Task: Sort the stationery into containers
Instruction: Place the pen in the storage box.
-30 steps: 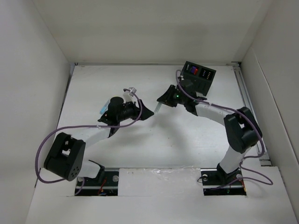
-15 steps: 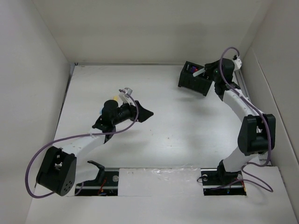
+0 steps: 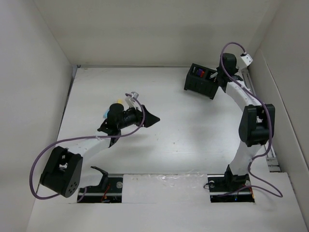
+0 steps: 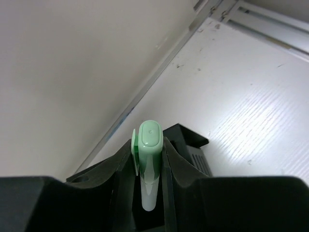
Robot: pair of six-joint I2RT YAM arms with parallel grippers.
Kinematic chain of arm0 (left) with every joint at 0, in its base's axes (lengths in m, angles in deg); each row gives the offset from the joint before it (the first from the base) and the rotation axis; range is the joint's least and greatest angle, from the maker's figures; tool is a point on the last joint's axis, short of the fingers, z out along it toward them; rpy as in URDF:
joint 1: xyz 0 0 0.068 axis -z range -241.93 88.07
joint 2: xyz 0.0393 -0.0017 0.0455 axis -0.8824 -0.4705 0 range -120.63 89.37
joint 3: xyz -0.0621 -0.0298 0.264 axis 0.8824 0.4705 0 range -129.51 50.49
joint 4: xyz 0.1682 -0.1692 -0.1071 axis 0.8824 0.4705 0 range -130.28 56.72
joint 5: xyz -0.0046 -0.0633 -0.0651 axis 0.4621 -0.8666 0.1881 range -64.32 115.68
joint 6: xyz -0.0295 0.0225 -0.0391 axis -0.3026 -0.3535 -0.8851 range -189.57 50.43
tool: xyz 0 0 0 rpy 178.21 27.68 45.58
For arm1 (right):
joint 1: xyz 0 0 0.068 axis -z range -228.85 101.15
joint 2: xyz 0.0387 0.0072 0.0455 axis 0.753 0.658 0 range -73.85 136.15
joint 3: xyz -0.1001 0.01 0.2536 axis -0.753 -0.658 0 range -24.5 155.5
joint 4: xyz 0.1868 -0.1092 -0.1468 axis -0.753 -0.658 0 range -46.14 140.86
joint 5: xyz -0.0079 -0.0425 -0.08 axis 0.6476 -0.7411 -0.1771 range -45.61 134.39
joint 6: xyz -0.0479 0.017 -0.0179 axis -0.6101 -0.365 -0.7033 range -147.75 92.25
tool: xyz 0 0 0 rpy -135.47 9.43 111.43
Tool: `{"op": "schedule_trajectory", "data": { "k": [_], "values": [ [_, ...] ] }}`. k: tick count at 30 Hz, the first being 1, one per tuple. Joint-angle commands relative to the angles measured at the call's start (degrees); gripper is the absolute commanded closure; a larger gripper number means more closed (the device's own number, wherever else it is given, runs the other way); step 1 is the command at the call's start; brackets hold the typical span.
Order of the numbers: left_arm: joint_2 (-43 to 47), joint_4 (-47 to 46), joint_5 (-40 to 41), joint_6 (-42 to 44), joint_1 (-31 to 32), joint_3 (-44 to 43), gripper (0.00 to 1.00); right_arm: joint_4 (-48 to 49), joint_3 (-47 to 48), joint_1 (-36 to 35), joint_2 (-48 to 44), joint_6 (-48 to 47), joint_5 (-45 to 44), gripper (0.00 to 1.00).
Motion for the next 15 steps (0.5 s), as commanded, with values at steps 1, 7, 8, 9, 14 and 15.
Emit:
{"op": "schedule_trajectory", "data": {
  "k": [1,7,8,9,14,15],
  "values": [
    [0.1,-3.9,-2.7,-0.6,0.0,0.1,0.27,0.2,3.3,0.1,0.7,-2.6,-4.8,1.0],
    [0.1,-3.9,-1.3,-0.6,0.0,0.1,0.27,-1.0,4.6,-1.8,2.5,-2.6,-6.8,0.7],
    [0.1,-3.9,-0.7,-0.6,0.0,0.1,0.27,-1.0,4.6,-1.8,2.5,-2.6,-6.8,0.6],
    [0.1,-3.9,-0.2,-0.1,0.0,0.1,0.27,-1.0,4.6,-1.8,2.5,-2.6,-6.0,0.49],
    [-1.1,-1.3,3.5,0.5,0.0,-0.6,0.31,-1.0,4.1,-3.3,-2.4,-0.8,-3.3,0.26],
    [-1.1,-1.3,3.5,0.5,0.0,-0.6,0.32,-1.0,2.3,-4.0,-3.7,-0.2,-2.7,0.24]
  ]
}}
